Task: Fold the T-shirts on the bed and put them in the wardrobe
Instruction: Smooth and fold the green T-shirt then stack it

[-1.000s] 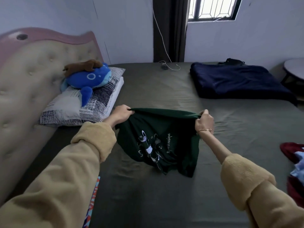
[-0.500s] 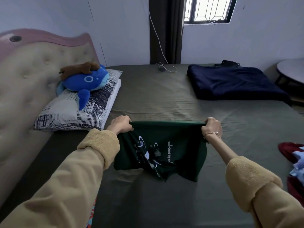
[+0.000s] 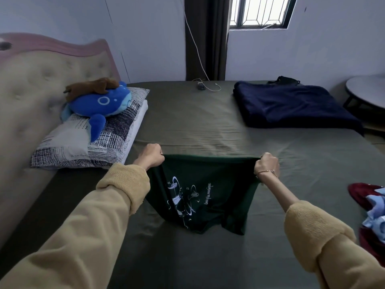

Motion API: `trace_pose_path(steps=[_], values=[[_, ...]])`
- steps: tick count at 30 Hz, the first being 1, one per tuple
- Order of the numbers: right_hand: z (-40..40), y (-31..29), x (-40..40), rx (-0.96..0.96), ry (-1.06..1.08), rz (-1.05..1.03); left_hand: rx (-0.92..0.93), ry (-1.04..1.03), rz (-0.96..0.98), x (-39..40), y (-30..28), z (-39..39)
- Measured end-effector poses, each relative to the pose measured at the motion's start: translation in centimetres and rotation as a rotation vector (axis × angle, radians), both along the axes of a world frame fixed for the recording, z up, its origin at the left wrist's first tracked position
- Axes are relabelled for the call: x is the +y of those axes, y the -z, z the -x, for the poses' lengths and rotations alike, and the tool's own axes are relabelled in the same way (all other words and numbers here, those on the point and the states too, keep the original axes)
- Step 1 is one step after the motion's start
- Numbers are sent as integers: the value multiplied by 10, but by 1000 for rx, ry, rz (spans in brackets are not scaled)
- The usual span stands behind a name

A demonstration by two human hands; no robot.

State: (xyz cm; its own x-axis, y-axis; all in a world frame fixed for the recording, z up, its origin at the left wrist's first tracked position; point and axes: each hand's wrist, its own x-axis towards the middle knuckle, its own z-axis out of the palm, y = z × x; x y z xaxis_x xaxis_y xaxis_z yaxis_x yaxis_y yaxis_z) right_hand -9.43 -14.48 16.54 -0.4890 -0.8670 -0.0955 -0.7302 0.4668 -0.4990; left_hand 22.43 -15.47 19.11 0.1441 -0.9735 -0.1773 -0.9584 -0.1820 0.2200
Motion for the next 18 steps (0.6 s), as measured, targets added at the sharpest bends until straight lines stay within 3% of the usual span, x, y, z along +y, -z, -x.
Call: trace_pose_path(steps=[6,9,10,11,13,15,16,18], values=[[7,7,-5,-72,40,-209,-311,-57,-87,-4,11,19],[13,2,-18,-222,26,-272,-329,-108,-179,-14,10,32],[13,0,-23,-348,43,-272,-209,-163,-209,-20,11,33],[12,-3,-28,-535,80,-268,34,-241,-241,-26,11,34],[14,-5,-43,-891,115,-232,793,-502,-361,-36,1,40],[17,-8,-61,-1110,125,-113,1339,-646,-337,-47,-5,45],[18,-13,-69,-1201,145,-17,1462,-684,-245,-55,-7,48],[18,-28,-84,-1323,156,154,1456,-603,-58,-67,-20,61]])
